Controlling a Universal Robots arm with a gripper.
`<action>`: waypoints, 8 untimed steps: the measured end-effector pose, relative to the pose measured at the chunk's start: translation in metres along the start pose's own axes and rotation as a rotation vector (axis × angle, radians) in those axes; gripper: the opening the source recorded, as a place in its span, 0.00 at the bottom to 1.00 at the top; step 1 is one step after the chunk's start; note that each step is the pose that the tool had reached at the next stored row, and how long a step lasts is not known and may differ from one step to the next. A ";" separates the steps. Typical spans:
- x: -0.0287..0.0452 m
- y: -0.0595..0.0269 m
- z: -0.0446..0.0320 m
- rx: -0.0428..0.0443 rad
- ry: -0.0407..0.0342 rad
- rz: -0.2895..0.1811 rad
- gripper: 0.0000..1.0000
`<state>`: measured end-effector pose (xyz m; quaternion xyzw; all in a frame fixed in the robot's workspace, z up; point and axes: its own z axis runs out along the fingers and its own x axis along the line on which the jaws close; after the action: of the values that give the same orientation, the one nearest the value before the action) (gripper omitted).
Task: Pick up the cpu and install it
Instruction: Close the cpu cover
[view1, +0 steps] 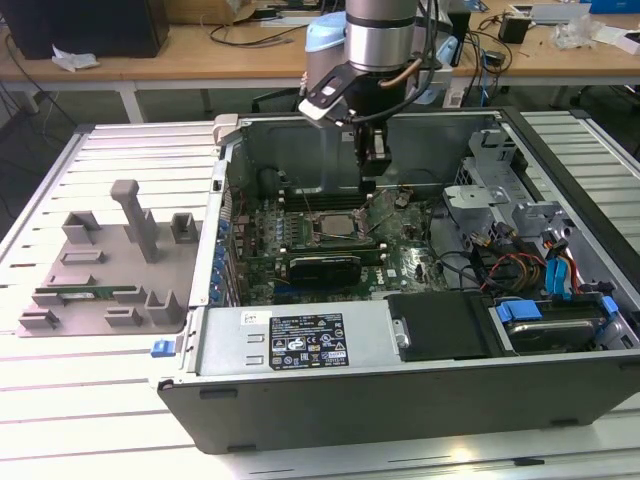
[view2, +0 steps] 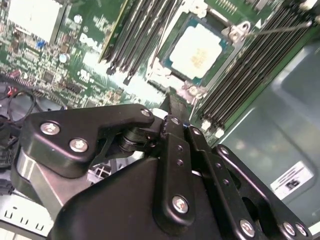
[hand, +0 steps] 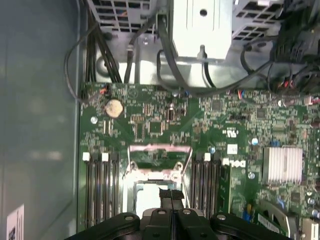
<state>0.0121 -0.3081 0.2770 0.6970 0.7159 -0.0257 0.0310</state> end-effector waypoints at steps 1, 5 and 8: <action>-0.0001 0.0037 0.0000 0.0000 0.0000 0.000 0.11; -0.0005 0.0185 0.0001 0.0000 0.0000 0.000 0.11; -0.0006 0.0275 0.0002 0.0000 0.0000 0.000 0.11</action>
<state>0.0396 -0.3080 0.2771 0.6970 0.7159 -0.0257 0.0310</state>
